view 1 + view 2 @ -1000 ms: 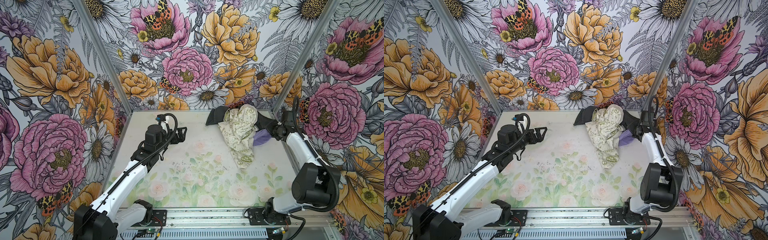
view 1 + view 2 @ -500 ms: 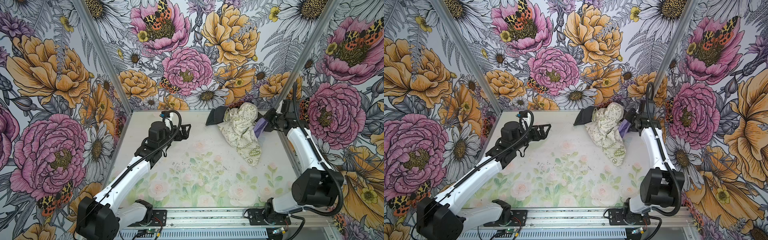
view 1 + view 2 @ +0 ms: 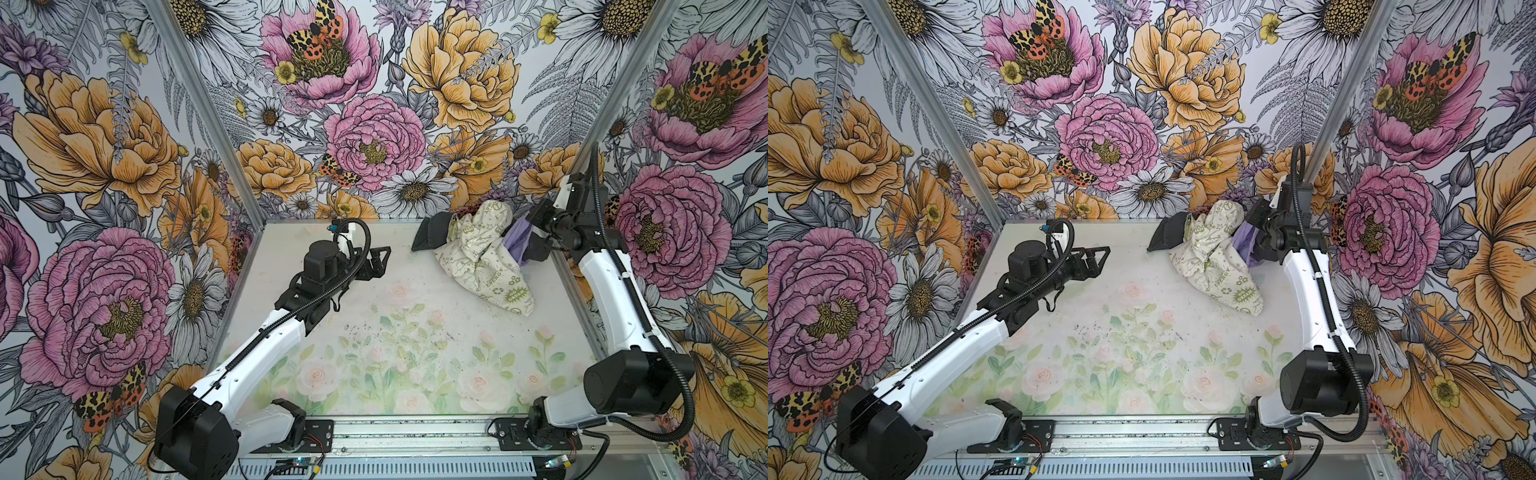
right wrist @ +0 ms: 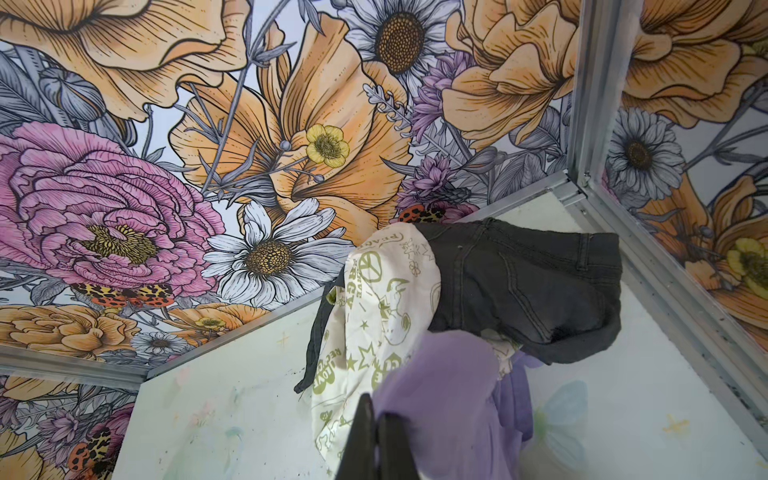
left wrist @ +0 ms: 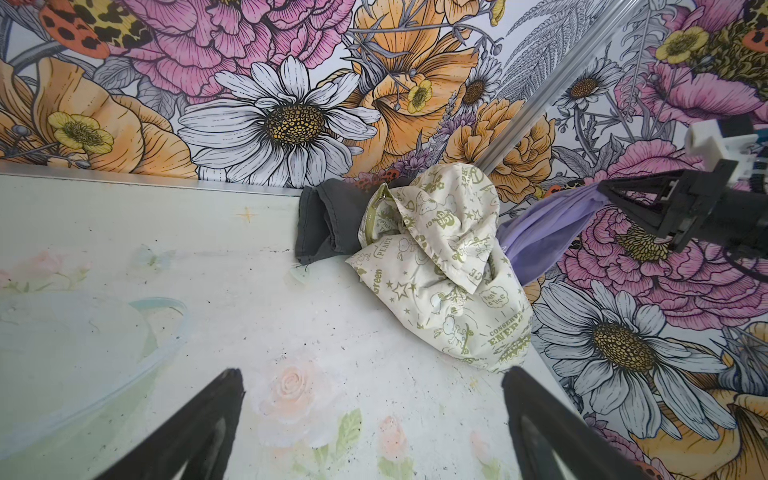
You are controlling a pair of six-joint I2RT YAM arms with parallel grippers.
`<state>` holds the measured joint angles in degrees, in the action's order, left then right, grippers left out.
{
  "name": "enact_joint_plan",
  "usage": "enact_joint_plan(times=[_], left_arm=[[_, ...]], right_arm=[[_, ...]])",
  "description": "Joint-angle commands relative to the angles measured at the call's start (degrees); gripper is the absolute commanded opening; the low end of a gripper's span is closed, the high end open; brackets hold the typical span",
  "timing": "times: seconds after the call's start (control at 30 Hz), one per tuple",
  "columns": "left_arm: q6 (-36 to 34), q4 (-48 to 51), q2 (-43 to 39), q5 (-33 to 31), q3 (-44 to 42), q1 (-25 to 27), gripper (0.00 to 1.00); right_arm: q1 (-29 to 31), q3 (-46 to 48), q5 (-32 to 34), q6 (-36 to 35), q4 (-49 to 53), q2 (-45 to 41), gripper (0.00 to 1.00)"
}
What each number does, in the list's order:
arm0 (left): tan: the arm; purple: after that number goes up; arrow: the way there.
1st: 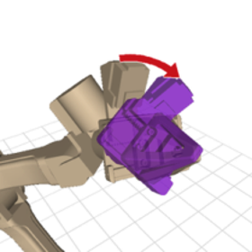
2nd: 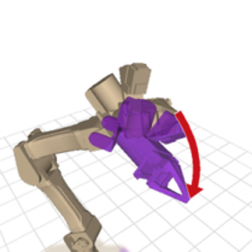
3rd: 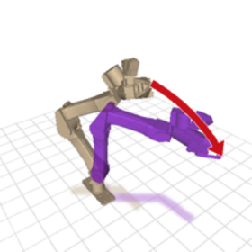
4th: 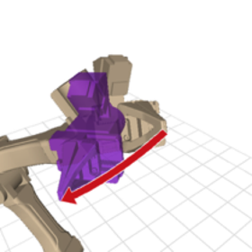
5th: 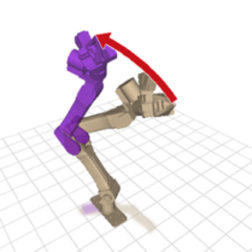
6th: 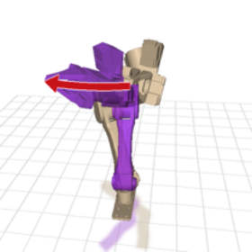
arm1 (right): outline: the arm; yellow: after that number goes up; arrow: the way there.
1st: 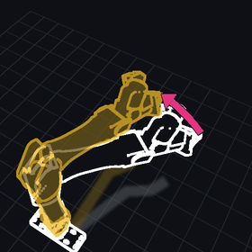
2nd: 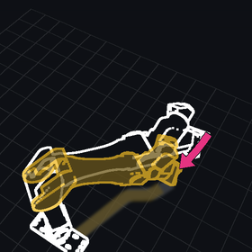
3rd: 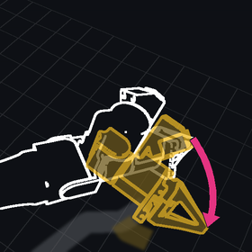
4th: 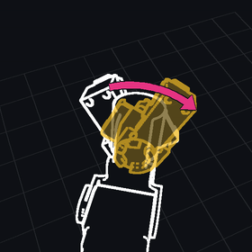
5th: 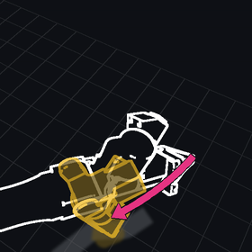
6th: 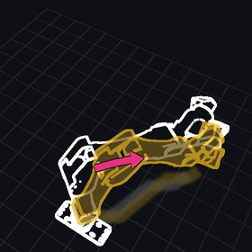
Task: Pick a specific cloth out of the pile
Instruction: 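Raise the lavender t-shirt and swing it toward the table center with the right gripper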
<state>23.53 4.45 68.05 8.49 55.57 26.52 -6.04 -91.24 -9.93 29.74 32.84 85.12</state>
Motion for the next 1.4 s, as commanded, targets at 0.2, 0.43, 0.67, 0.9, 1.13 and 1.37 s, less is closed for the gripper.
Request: enact_joint_plan(times=[0.2,0.43,0.67,0.9,1.13,1.37], left_arm=[[-1.38,-1.11,1.04,0.39,3.18,1.42,0.98],[-2.07,-1.11,1.62,0.93,3.97,1.56,0.98],[-2.96,-1.24,1.64,2.07,4.12,1.54,0.98],[-3.14,-2.06,1.38,2.25,4.36,1.57,0.98],[-3.05,-5.53,1.18,2.75,4.49,1.65,0.96],[-4.47,-10.10,2.69,3.42,4.97,2.86,0.96]], right_arm=[[0.41,-7.22,1.06,-2.62,-4.31,-4.08,0.00],[0.66,-11.16,1.58,-2.75,-4.24,-4.35,0.00],[3.14,-15.99,1.59,-4.25,-4.23,-3.49,0.00],[8.65,-19.14,1.48,-6.92,-4.16,-1.91,0.00],[16.04,-22.31,0.52,-7.06,-3.94,0.54,0.00],[23.95,-19.13,-4.66,-7.34,-0.88,3.93,0.00]])
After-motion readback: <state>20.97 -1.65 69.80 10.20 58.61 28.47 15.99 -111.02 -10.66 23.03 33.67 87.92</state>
